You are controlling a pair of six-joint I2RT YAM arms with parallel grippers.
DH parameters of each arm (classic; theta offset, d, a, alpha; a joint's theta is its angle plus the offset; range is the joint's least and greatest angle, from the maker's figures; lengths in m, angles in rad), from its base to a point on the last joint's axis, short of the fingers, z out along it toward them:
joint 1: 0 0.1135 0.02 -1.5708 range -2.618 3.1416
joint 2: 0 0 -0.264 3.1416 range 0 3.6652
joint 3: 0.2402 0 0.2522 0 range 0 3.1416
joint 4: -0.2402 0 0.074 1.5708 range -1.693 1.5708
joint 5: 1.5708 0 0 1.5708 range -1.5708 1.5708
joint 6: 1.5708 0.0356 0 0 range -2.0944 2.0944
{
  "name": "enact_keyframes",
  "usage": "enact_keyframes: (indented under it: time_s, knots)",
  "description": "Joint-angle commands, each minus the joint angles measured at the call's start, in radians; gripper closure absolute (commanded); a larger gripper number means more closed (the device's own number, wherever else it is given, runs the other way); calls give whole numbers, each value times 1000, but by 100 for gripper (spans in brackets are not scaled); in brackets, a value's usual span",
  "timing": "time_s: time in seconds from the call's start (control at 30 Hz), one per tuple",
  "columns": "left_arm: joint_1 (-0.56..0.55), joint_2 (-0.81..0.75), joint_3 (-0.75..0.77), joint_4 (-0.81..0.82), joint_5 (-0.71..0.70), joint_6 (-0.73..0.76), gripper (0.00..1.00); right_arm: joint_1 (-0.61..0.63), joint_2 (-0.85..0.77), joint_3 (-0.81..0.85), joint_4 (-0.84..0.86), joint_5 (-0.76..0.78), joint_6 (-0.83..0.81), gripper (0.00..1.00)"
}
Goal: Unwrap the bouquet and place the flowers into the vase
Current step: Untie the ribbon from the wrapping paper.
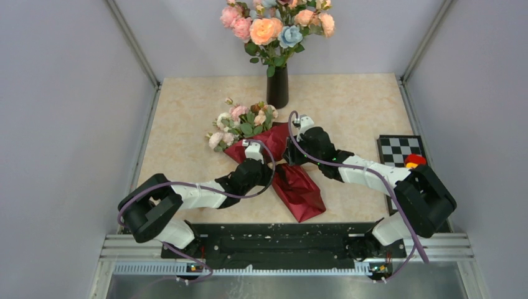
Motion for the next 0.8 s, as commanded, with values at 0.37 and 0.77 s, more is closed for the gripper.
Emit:
enact_keyframes:
  time_s: [0.37,0.77]
  knots:
    - [3,-11,31,-5,-8,-5,100,9,10,17,22,12,11,63]
    - [3,-15,29,-10,-11,-9,100,9,11,-4,20,12,18,63]
